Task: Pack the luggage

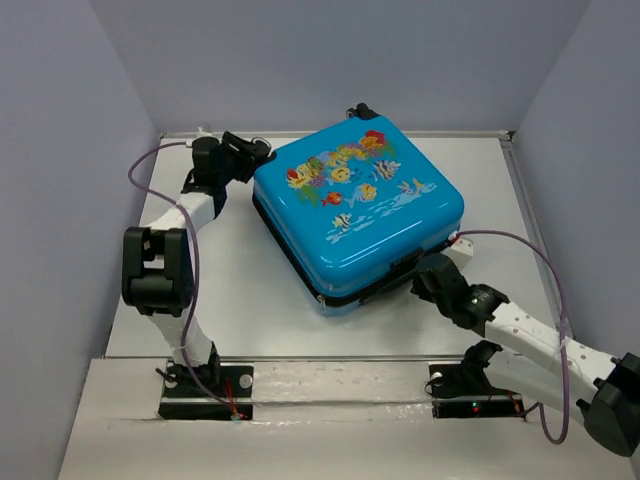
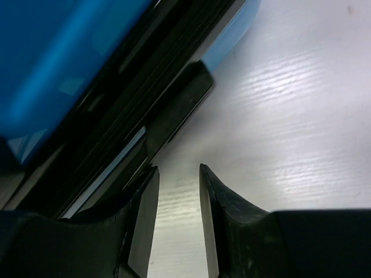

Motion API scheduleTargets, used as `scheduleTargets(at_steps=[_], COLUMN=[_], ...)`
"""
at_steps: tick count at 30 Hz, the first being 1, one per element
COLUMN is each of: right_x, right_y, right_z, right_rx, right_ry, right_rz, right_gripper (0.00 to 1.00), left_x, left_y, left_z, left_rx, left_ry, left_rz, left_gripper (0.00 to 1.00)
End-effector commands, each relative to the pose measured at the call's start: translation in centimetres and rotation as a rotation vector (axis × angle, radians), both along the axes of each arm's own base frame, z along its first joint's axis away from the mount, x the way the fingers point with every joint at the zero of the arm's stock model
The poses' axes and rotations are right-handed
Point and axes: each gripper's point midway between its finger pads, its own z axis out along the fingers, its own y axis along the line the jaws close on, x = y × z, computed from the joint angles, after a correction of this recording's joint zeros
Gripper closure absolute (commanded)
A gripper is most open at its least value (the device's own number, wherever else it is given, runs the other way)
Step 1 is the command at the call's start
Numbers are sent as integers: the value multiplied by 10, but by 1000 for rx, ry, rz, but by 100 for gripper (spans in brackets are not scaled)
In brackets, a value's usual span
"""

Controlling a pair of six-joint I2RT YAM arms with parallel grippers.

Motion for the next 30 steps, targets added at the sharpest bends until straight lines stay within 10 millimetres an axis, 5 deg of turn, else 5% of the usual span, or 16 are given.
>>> scheduleTargets(at_steps=[1, 7, 8, 10, 16, 18, 21, 23, 30], right_x=[51, 97, 103, 115, 136, 139, 130, 121, 78], right_y=[16, 26, 28, 33, 72, 73, 69, 66, 57], right_z=[49, 82, 85, 97, 108, 108, 116, 118, 110], right_rx=[91, 95, 109, 143, 201, 186, 190, 189, 229], right_ry=[-178, -266, -270, -298, -266, -249, -254, -253, -238], right_rz=[116, 208, 234, 268, 437, 445, 443, 445, 472], right_gripper=[60, 61, 61, 61, 58, 56, 52, 47, 32], left_x=[-18, -74, -88, -109, -158, -165, -167, -166, -166], left_y=[25, 50, 53, 58, 73, 77, 91, 94, 101], left_z=[39, 36, 54, 38, 50, 63, 89, 100, 172], left_rx=[121, 172, 171, 193, 273, 328, 405, 439, 466], left_ry=[-177, -157, -196, -161, -196, -217, -247, -262, -380], left_rz=[95, 202, 217, 225, 261, 262, 311, 315, 326], left_gripper=[94, 94, 94, 94, 94, 81, 24, 2, 1])
